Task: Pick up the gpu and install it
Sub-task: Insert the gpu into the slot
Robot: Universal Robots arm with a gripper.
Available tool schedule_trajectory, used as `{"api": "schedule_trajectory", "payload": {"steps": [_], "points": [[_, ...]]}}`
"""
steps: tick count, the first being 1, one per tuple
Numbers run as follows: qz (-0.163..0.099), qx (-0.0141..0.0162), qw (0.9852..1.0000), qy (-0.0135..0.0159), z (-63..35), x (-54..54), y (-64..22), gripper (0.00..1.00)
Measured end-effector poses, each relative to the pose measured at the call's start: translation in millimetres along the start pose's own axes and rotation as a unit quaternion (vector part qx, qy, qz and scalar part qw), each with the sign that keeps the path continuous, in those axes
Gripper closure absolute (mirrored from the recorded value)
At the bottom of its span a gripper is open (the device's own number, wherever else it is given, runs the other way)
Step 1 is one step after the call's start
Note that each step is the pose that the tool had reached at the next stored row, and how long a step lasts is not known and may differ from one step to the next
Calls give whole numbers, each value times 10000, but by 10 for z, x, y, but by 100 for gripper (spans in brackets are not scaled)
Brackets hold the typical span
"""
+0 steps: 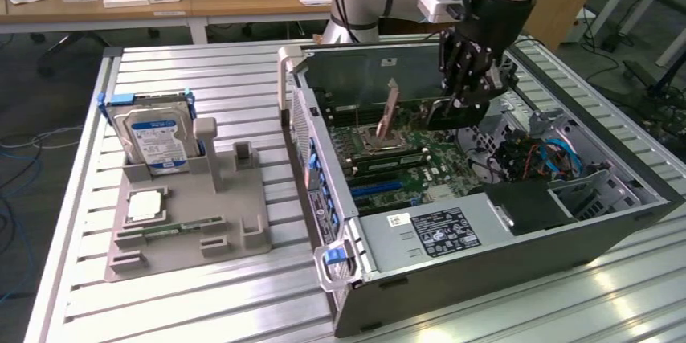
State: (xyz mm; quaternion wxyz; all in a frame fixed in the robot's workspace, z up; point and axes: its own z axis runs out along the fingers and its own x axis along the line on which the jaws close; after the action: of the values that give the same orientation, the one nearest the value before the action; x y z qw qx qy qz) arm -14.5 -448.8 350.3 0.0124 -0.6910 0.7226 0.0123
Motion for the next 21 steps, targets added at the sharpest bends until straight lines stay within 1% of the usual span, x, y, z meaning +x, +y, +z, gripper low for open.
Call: {"api": "schedule_trajectory", "payload": {"steps": [1,3,4,5,6,7,8,9,14,18,21], "points": [[0,0,10000,-5,7,0,1,73],[-1,-1,10000,-5,8,1,1,73],[-1,-3,10000,-33,11,1,1,73],[-1,-5,9999,-104,14,1,3,73],[-1,-8,9999,-168,15,1,4,73],[0,-10,9998,-209,14,1,5,73],[0,-10,9998,-215,14,1,5,73],[0,-10,9998,-214,15,1,5,73],[-1,-9,9998,-185,14,25,3,73],[-1,-9,9998,-183,14,58,2,73],[0,-8,9998,-183,48,63,4,73]]}}
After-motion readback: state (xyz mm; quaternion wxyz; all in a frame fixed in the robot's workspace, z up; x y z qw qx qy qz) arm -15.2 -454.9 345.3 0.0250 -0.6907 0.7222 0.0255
